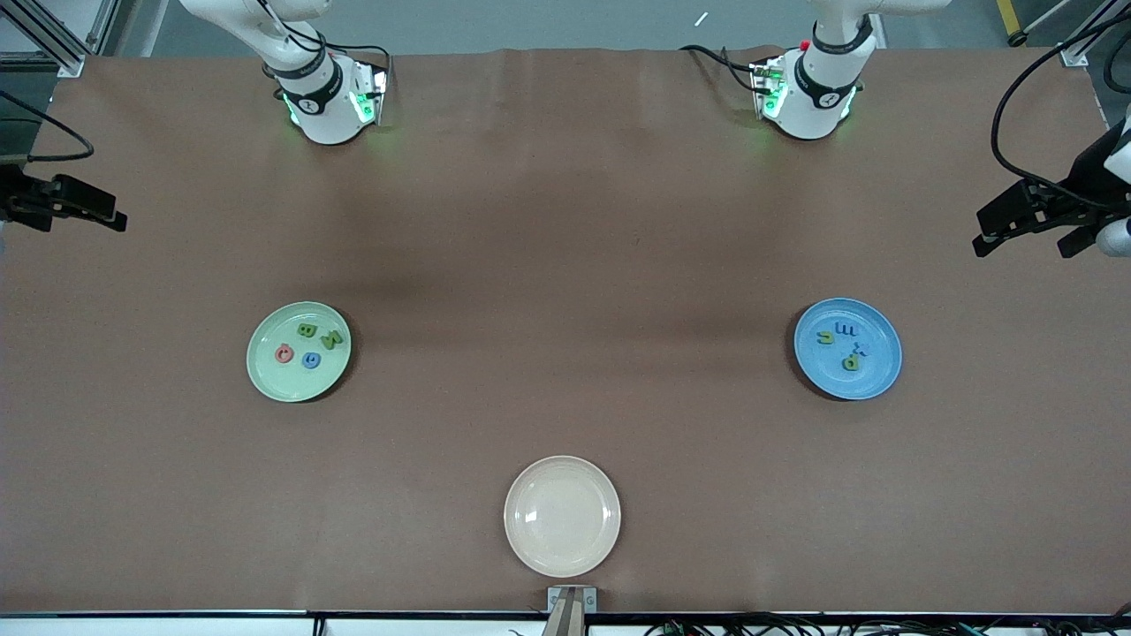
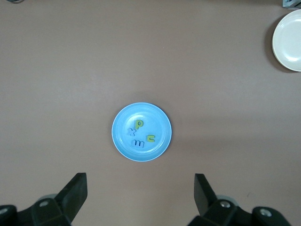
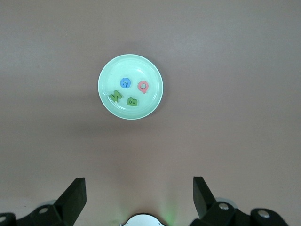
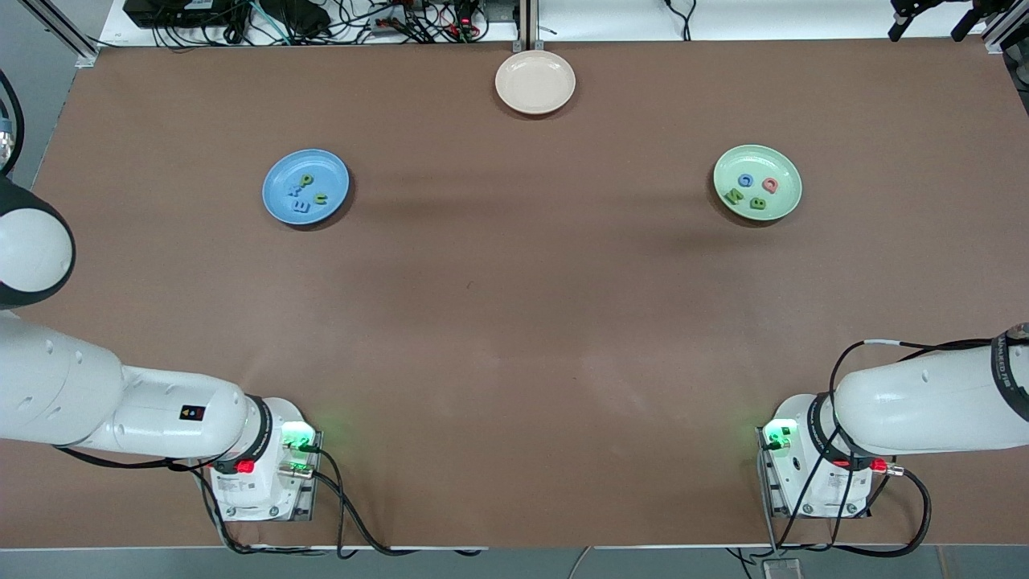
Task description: Sort upper and lower case letters into plates
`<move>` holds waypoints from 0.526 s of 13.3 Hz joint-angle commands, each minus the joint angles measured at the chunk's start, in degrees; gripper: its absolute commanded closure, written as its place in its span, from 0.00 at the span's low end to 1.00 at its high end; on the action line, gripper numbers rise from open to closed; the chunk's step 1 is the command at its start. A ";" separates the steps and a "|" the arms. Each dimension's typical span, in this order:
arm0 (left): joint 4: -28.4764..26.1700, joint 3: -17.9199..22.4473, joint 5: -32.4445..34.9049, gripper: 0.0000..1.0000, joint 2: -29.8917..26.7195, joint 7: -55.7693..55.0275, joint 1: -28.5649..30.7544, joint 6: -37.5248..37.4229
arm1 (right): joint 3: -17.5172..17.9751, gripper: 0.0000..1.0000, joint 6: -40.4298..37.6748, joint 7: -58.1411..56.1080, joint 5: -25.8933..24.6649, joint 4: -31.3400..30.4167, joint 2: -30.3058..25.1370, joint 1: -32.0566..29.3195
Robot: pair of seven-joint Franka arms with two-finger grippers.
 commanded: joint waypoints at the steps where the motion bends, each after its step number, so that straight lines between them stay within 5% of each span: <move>1: 0.95 0.14 -0.86 0.00 -0.08 0.26 0.13 -1.25 | 0.19 0.00 -0.03 -0.86 -0.62 -1.40 -1.88 -0.35; 7: 0.77 0.23 -1.13 0.00 -0.08 0.26 0.13 -1.25 | 0.28 0.00 -1.36 -0.86 -0.70 -1.31 -4.34 -0.70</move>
